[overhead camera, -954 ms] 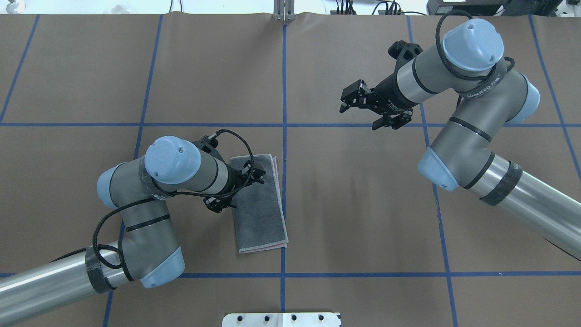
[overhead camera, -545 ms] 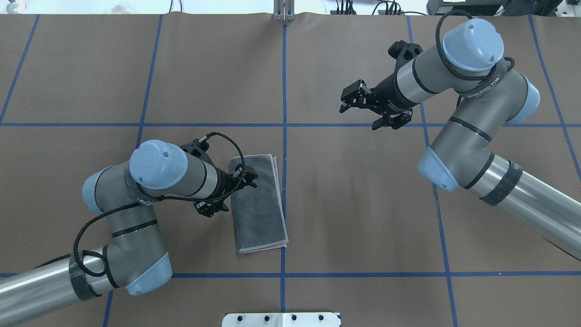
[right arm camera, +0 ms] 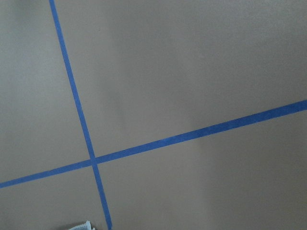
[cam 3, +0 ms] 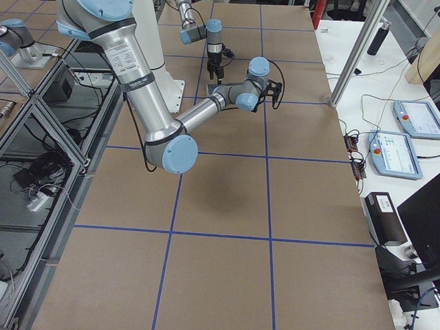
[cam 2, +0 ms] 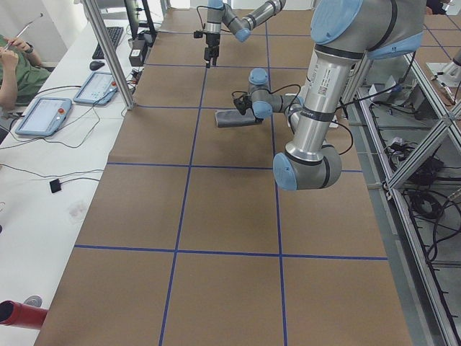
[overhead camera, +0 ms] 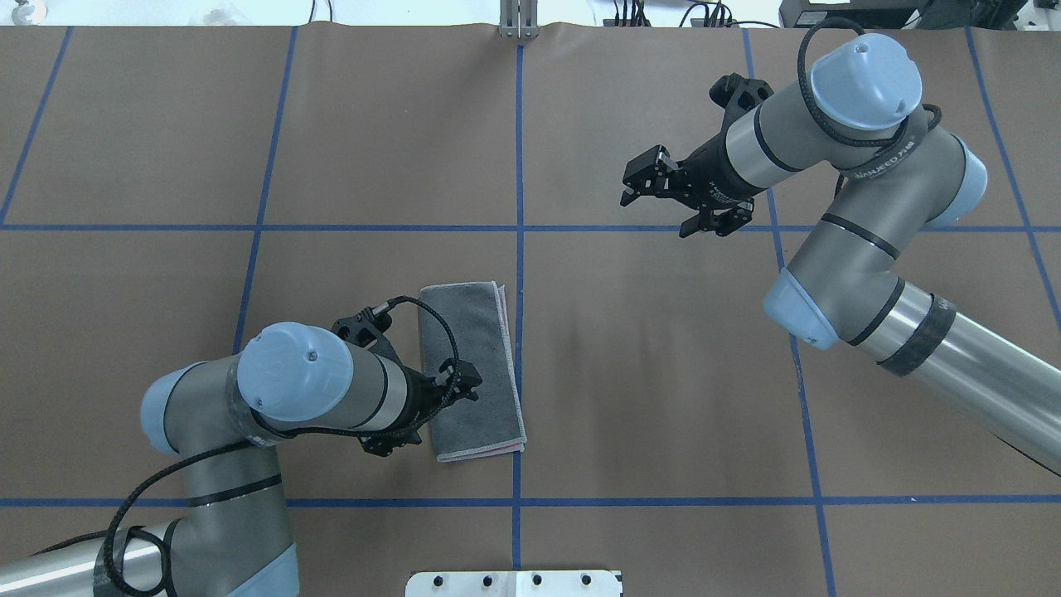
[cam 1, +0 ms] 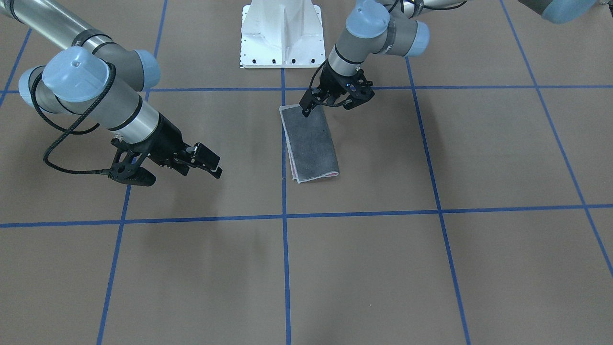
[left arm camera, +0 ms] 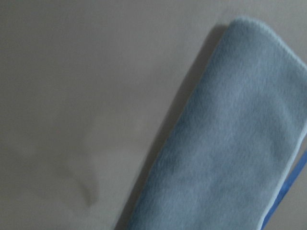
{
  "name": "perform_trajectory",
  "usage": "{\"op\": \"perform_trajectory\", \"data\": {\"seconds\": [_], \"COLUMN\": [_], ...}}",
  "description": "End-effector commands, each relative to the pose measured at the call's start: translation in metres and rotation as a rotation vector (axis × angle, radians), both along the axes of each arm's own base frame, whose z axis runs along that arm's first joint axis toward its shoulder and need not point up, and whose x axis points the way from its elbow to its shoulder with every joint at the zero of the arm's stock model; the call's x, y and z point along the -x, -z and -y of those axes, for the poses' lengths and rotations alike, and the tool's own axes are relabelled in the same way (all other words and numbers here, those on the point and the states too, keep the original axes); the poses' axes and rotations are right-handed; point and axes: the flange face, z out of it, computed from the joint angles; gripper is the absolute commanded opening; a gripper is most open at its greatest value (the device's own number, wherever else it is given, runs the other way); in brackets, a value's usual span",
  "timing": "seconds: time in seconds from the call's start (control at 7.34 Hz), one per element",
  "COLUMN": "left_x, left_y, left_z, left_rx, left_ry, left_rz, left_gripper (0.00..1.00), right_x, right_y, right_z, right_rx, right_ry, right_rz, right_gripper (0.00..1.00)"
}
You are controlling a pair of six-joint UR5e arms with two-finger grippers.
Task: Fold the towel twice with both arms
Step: 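Grasp the grey strip's end nearest the robot with the left gripper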
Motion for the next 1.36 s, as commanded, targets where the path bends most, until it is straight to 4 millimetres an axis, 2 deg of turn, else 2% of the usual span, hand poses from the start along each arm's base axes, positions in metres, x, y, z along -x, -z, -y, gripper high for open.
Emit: {"op": "perform_trajectory", "data": {"seconds": [0.0, 0.68, 1.23], "left_x": [-0.011, -0.026, -0.026], "left_y": [0.008, -0.009, -0.01], "left_z": [-0.037, -0.035, -0.034], "left_rx": [-0.004, -0.008, -0.008], "left_ry": [-0.017, -0.023, -0.022], "left_rz": [0.026, 0.065, 0.068], "left_gripper": [1.0, 0.97, 0.73], "right_x": [-0.001, 0.0, 0.0], "right_y": [0.0, -0.002, -0.003], "right_z": [0.0, 0.0, 0.001], "right_rx": [0.005, 0.008, 0.009], "right_ry": [-0.003, -0.003, -0.005], "right_rz": [0.001, -0.002, -0.003], "right_gripper": [1.0, 1.0, 1.0]}}
